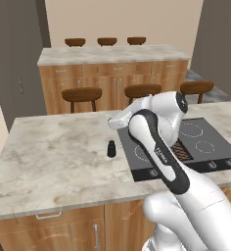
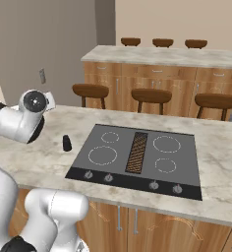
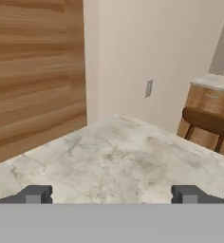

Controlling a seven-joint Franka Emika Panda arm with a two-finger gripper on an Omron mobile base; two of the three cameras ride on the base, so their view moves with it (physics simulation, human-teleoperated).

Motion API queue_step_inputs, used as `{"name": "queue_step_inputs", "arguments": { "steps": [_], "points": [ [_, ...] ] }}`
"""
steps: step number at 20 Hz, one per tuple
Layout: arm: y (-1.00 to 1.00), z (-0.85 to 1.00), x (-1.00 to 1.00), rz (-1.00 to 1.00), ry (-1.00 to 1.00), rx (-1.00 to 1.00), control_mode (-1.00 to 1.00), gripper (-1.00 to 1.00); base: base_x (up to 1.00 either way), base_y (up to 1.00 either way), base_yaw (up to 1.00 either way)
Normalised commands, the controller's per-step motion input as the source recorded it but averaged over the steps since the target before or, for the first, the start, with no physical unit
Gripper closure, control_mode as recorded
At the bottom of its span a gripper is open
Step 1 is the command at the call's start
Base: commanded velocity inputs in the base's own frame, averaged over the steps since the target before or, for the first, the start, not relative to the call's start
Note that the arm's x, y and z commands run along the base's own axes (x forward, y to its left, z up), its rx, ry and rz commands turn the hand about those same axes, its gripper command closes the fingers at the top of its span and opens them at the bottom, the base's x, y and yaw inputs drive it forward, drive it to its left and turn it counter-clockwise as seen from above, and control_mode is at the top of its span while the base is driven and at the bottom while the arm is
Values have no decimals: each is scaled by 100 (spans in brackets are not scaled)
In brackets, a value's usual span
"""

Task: Collect the turmeric, mayonnaise, and shaker from the cabinet and place them next to the stove.

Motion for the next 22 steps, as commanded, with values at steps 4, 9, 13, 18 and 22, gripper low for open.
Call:
{"name": "queue_step_inputs", "arguments": {
  "steps": [4,9,13,18,22],
  "points": [
    [-25,0,-62,-37,11,-9,-100,-100,0,0,0],
    [-66,-4,-58,-27,1,-11,-100,-100,0,0,0],
    [-33,-11,-20,-9,2,-3,-100,-100,0,0,0],
    [0,-11,-26,0,-2,-1,-100,-100,0,0,0],
    [3,-6,-15,-1,-2,-1,100,-100,-51,14,-12]
  ]
}}
